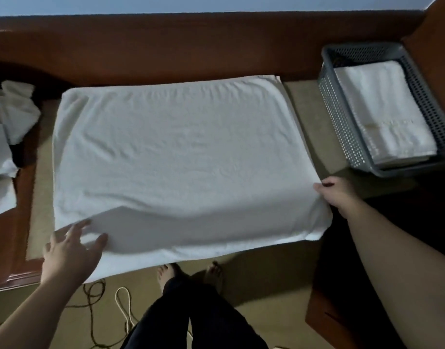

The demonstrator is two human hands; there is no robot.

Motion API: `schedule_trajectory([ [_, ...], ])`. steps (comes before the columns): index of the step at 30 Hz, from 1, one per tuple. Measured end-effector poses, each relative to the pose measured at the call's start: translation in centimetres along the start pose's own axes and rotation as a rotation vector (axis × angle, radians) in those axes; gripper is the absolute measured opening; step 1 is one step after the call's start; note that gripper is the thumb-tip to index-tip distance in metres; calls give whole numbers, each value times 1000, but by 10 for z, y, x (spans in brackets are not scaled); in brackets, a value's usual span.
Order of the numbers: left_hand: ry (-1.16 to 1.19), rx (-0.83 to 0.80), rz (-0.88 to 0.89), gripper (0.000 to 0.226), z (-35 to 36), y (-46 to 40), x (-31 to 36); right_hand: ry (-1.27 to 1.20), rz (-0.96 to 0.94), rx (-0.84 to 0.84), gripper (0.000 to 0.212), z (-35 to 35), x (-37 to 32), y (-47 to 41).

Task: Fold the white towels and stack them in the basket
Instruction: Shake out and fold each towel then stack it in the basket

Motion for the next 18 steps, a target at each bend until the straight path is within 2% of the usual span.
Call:
schedule_trajectory([
  [3,18,18,-44,56,-2,-2,-5,-76,-13,56,23,0,14,2],
  [6,63,17,-81,55,-5,-5,-8,-122,55,-67,30,1,37,11],
  [8,81,11,-102,57,-9,-8,-8,-94,34,-82,30,-2,51,16],
  [12,56,-18,-112,68,-16,-20,-15,-122,2,77,18,-9,64,28],
  [16,27,-22,-111,74,-22,-42,-17,111,-7,271,31,-5,57,63],
  [18,39,-27,-111,75,-25,-55,-13,118,-31,403,31,10,44,99],
])
Point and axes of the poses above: each hand's wrist, its own y-axis away from the middle knuckle, its own z-axis out of the palm, x = y × z, the point moved 3 cm from there along -y, towards the middle knuckle, and after that the axes turned 9 degrees about x, right-handed, at the moved point
